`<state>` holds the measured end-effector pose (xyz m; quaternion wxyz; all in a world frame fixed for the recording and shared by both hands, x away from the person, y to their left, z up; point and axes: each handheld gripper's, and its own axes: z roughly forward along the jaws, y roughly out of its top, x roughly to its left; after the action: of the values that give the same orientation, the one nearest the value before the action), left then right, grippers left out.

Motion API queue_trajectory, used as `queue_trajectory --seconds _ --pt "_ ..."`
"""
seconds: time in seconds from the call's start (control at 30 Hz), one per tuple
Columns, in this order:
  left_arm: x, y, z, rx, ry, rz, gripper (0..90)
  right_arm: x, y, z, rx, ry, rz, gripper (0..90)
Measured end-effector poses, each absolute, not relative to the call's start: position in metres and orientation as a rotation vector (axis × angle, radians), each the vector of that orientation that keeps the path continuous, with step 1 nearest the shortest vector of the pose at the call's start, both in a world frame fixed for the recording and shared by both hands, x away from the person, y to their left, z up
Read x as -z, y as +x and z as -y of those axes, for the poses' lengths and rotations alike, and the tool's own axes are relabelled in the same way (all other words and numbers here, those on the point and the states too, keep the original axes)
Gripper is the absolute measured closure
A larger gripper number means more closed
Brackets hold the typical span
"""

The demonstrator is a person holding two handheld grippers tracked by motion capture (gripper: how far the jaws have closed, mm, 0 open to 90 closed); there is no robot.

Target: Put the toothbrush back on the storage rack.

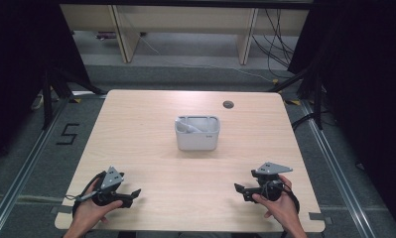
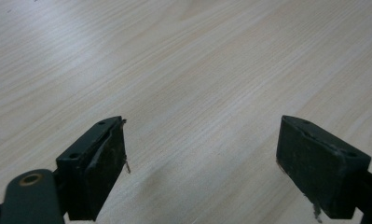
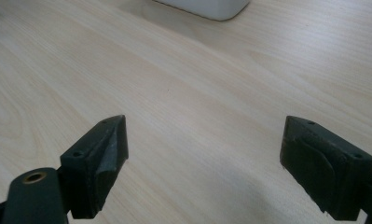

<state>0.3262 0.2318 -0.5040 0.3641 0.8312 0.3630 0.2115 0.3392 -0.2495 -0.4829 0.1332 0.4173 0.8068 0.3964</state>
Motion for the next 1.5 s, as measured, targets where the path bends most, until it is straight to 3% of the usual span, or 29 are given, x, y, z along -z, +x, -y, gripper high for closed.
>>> queue_trajectory --seconds 1.5 --pt "0.506 0.326 -0.229 -0.55 2.148 -0.883 15.2 0.492 0.323 0.25 -1.056 1.149 -2.4 16.1"
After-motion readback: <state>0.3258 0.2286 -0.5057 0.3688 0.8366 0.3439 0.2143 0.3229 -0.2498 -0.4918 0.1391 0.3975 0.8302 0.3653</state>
